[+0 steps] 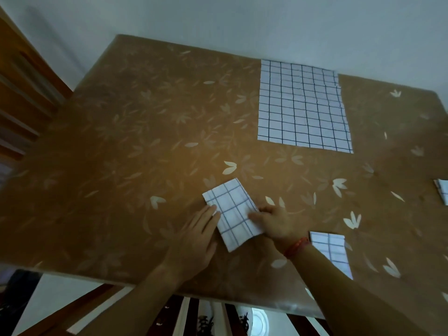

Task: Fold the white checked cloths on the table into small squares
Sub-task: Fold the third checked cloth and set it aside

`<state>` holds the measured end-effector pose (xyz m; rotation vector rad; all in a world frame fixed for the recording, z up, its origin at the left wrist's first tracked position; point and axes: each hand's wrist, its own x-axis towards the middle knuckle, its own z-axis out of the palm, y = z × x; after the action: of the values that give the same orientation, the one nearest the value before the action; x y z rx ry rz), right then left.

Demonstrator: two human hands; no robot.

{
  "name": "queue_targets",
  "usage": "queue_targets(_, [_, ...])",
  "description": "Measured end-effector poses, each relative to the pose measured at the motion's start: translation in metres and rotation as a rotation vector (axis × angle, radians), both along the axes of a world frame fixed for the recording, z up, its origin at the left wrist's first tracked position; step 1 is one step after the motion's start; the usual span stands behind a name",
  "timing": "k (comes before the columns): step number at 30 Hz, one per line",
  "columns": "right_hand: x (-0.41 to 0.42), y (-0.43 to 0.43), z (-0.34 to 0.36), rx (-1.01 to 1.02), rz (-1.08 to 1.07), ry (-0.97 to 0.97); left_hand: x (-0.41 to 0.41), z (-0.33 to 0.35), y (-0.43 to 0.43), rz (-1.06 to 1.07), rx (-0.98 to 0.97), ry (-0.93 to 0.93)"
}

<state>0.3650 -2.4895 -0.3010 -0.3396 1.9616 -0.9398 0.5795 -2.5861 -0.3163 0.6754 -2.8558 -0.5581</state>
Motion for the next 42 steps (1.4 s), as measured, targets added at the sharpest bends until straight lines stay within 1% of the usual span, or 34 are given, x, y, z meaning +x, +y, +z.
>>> queue_targets(4, [0.01,0.025,-0.038,0.036,-0.051,-0.154,-0.001,-0.009,0.02,0.01,0.012,0.037])
queue_targets(7, [0.023,0.032,-0.034,-0.044,-0.123,-0.296,-0.001,-0.011,0.029,0.021,-0.042,0.043])
queue_targets(9, [0.026,0.037,-0.032,-0.069,-0.127,-0.308,0.001,-0.015,0.033,0.023,-0.05,0.041])
queue_targets(11, [0.027,0.045,-0.03,-0.053,-0.078,-0.255,0.004,-0.019,0.035,0.013,-0.03,0.041])
queue_targets(13, [0.026,0.05,-0.022,0.001,-0.047,-0.137,0.007,-0.024,0.036,0.006,-0.045,0.031])
queue_targets(15, [0.027,0.061,-0.013,0.015,0.022,0.045,0.01,-0.026,0.039,0.001,-0.026,0.035])
queue_targets(18, [0.023,0.081,-0.009,0.067,0.303,0.521,0.014,-0.024,0.043,0.011,-0.024,0.017])
queue_targets(19, [0.025,0.087,-0.008,0.042,0.401,0.649,0.015,-0.023,0.043,0.012,-0.023,0.014])
queue_targets(20, [0.027,0.092,-0.009,-0.035,0.487,0.759,0.016,-0.022,0.044,0.01,-0.021,0.02])
queue_targets(22, [0.032,0.093,-0.012,-0.192,0.631,0.917,0.017,-0.022,0.046,0.001,-0.023,0.028])
queue_targets(24, [0.037,0.089,-0.012,-0.253,0.717,0.985,0.019,-0.023,0.047,-0.001,-0.026,0.049])
queue_targets(26, [0.039,0.085,-0.012,-0.233,0.773,0.958,0.02,-0.025,0.048,0.003,-0.038,0.082])
queue_targets(30, [0.04,0.084,-0.012,-0.21,0.741,0.893,0.023,-0.025,0.048,0.01,-0.008,0.112])
queue_targets(34, [0.04,0.08,-0.013,-0.189,0.619,0.817,0.023,-0.024,0.045,0.118,0.126,0.12])
queue_targets(39, [0.038,0.074,-0.017,-0.149,0.516,0.72,0.018,-0.024,0.041,0.219,0.173,0.19])
queue_targets(42, [0.036,0.068,-0.017,-0.137,0.457,0.679,0.01,-0.024,0.038,0.338,0.246,0.188])
